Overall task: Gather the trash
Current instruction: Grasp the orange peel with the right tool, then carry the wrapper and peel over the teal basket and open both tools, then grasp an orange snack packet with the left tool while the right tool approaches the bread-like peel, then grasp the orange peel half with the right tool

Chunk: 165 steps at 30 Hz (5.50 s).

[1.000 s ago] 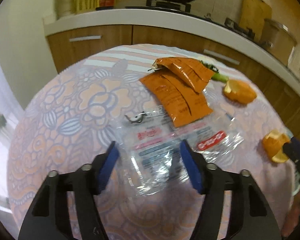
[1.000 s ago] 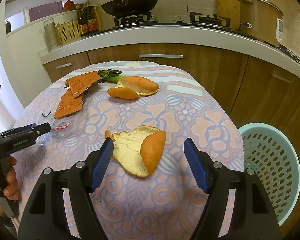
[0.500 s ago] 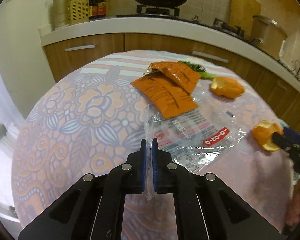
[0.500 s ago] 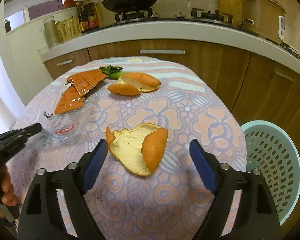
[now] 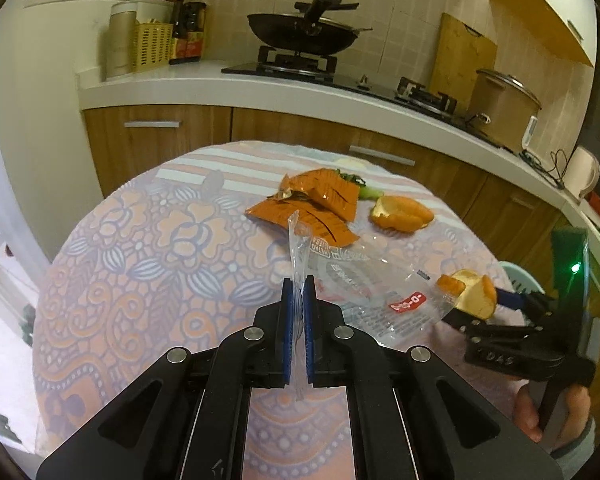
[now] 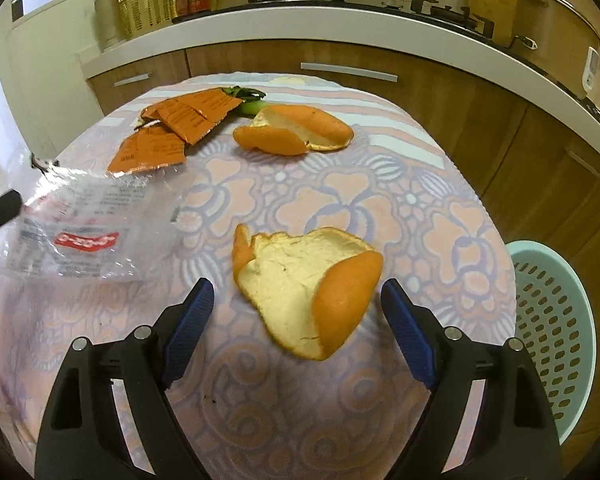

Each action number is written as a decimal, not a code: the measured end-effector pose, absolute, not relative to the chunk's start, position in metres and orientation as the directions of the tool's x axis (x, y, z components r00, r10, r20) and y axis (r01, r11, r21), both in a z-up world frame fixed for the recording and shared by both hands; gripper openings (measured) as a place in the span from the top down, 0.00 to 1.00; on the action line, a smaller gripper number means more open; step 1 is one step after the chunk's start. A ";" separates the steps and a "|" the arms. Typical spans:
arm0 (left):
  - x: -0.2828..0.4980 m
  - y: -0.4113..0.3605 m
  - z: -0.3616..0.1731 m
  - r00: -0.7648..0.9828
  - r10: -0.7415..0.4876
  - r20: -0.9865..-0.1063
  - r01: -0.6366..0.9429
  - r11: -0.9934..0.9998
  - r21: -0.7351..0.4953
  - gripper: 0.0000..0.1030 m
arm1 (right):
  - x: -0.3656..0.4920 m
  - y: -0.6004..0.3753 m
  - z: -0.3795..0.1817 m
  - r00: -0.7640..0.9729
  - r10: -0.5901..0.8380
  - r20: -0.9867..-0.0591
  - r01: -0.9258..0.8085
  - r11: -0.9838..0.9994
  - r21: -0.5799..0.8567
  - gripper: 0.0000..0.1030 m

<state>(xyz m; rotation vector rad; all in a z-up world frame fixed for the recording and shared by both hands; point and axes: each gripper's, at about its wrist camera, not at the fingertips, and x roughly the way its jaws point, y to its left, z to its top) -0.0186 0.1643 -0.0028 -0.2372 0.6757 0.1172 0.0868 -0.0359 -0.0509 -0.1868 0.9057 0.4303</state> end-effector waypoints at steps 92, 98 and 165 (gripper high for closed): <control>0.095 0.143 0.015 0.802 -0.011 -0.597 -0.121 0.976 -0.180 0.44 | 0.142 -0.086 0.012 0.648 0.338 -0.683 -0.381 0.920 0.093 0.46; 0.133 0.179 -0.002 0.762 -0.017 -0.648 -0.146 0.969 -0.198 0.43 | 0.166 -0.036 0.007 0.629 0.364 -0.686 -0.452 0.890 0.058 0.46; 0.122 0.188 0.002 0.853 -0.064 -0.517 -0.129 0.936 -0.329 0.80 | 0.165 0.001 -0.004 0.676 0.472 -0.566 -0.590 0.806 -0.033 0.93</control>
